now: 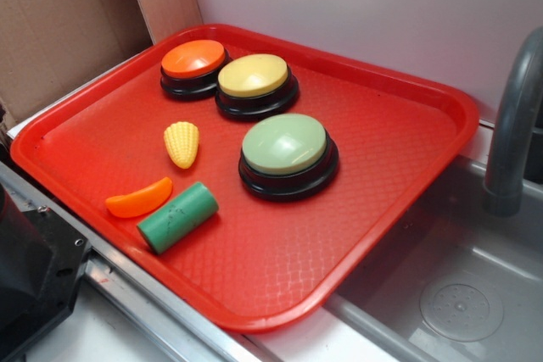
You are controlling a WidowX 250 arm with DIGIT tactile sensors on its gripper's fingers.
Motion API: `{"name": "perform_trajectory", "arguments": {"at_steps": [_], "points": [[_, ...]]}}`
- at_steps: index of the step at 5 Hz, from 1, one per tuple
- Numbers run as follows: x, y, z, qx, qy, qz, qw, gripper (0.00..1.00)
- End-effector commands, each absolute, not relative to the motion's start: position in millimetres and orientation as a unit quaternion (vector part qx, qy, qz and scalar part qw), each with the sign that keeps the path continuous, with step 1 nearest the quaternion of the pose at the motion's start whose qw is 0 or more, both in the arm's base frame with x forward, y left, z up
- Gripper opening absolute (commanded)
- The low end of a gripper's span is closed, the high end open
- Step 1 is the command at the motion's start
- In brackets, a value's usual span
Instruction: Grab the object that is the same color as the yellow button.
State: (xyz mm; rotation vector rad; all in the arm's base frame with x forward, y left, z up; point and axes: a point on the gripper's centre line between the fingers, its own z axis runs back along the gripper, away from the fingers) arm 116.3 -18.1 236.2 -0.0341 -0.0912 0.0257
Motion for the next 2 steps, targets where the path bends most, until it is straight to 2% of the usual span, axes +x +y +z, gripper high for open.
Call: {"name": "perform_trajectory", "arguments": {"at_steps": [1, 2], "points": [[116, -18, 236, -0.017, -0.046, 0.013, 0.999, 1.0], [131, -20, 217, -0.026, -0.048, 0.118, 0.991, 1.0]]}}
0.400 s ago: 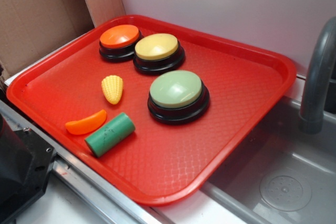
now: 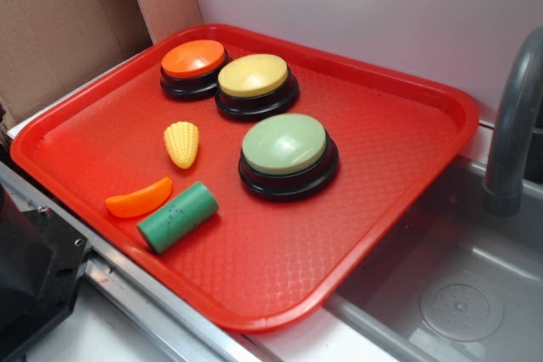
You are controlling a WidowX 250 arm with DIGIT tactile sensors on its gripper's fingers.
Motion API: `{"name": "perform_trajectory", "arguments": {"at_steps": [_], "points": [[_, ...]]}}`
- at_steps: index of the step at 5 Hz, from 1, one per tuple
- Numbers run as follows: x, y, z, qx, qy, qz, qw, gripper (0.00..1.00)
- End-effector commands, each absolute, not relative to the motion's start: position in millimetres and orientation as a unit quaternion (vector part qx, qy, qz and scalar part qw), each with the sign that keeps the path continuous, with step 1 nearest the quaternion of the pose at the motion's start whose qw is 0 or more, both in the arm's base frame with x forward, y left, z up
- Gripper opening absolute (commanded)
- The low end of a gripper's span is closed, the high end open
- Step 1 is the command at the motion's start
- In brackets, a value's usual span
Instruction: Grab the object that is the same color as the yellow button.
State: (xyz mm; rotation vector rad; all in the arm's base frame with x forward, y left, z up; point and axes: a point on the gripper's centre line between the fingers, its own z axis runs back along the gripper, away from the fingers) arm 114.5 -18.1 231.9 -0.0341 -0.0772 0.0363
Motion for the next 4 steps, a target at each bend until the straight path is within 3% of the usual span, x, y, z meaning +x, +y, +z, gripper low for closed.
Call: {"name": "perform_trajectory", "arguments": {"at_steps": [1, 2, 3, 4], "points": [[145, -18, 199, -0.036, -0.055, 0.242, 0.968, 1.0], [167, -8, 176, -0.045, -0.05, 0.36, 0.93, 1.0], [191, 2, 148, -0.033, -0.065, 0.443, 0.894, 1.0], [206, 9, 116, -0.026, -0.071, 0.479, 0.874, 1.0]]}}
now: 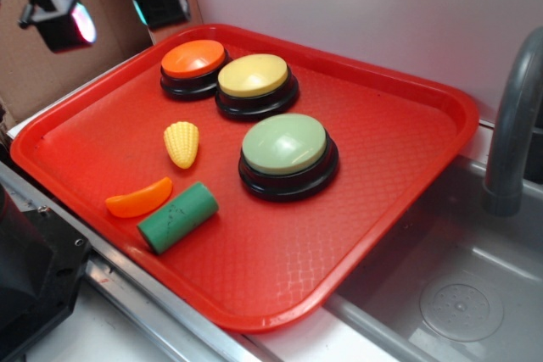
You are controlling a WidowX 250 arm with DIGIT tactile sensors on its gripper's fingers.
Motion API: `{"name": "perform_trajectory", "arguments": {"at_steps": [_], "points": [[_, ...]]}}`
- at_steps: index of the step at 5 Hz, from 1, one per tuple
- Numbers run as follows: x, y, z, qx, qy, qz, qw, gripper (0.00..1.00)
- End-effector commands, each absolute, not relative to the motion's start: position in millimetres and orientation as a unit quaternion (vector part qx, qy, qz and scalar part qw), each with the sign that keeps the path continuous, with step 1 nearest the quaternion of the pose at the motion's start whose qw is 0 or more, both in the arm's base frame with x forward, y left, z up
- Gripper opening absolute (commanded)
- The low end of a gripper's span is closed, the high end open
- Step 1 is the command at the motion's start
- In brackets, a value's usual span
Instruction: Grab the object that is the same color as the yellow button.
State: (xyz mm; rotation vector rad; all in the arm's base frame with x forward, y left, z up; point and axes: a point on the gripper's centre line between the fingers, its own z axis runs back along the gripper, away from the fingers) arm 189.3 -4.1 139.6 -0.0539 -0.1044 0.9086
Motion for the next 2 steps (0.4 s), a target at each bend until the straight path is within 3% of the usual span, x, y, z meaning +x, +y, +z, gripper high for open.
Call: {"name": "perform_trajectory", "arguments": {"at_steps": [1, 2], "points": [[214, 12, 83, -0.003, -0.089, 0.501, 0.861, 1.0], [216, 14, 57, 0.012, -0.087, 0.504, 0.859, 1.0]]}}
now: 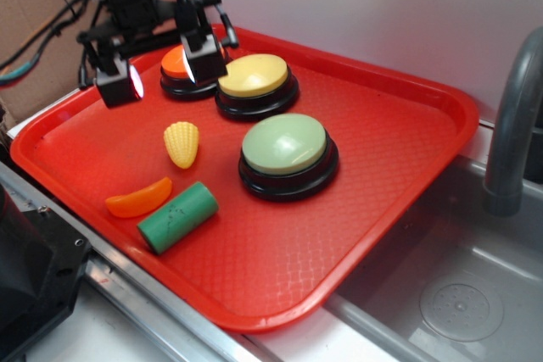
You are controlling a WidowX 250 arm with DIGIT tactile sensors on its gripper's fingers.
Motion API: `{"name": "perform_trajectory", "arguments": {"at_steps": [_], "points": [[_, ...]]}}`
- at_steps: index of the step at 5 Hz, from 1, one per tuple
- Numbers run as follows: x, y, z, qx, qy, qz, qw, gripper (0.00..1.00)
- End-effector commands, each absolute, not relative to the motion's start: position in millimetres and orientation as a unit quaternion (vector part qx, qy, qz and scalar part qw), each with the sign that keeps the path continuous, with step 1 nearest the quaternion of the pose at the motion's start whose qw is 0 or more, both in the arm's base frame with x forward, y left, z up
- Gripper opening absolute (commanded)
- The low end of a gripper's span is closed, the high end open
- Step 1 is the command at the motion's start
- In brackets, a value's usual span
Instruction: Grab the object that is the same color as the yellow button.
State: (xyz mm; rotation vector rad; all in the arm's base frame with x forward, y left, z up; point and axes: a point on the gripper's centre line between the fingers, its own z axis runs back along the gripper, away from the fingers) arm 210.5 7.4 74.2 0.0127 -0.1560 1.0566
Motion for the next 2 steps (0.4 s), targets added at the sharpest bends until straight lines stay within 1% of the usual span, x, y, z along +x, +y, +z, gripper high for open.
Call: {"name": "perform_trajectory", "arguments": {"at_steps": [1, 2], "points": [[214, 18, 41, 0.02, -0.08, 0.506, 0.859, 1.0], [216, 19, 27, 0.025, -0.082, 0.511, 0.856, 1.0]]}}
